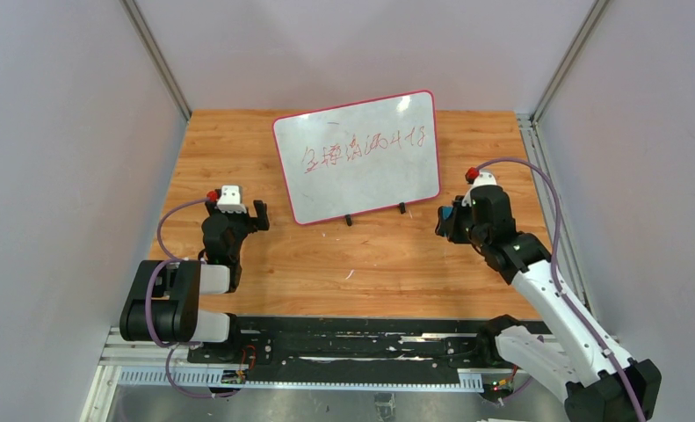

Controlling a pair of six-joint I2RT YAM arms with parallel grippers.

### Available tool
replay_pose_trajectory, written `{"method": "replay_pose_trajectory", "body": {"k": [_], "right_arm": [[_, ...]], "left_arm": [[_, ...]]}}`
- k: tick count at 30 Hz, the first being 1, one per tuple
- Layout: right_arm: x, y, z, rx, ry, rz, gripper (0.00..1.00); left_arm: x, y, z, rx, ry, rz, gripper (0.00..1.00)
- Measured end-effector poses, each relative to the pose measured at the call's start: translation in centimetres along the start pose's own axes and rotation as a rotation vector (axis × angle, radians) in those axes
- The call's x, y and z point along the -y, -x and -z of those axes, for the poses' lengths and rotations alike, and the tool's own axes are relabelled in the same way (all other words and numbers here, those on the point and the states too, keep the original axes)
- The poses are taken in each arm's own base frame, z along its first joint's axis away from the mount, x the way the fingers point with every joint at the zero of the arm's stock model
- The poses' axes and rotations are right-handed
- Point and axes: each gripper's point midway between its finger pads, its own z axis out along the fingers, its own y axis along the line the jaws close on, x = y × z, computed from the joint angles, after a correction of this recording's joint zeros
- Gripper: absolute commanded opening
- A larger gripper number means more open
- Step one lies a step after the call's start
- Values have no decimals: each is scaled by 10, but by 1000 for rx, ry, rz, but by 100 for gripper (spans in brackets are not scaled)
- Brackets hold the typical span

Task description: Erase the whiteboard

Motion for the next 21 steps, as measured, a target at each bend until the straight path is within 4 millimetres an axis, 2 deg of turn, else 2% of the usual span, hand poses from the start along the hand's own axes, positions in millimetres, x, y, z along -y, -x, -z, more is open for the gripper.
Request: {"method": "replay_pose_trajectory", "body": {"k": [6, 13, 15, 18, 21], "right_arm": [[4, 5, 7, 33, -18, -6, 1], [9, -2, 0, 9, -46, -3, 1], [10, -5, -1, 0, -50, -1, 1], [10, -6, -2, -4, -51, 0, 1], [10, -6, -2, -3, -51, 1, 1]], "left_arm": [[7, 0, 0, 0, -45, -15, 98], [18, 2, 1, 9, -116, -44, 97], [20, 2, 1, 10, -126, -48, 87], [24, 2, 2, 8, -151, -53, 66], [27, 2, 3, 5, -169, -59, 57]]}}
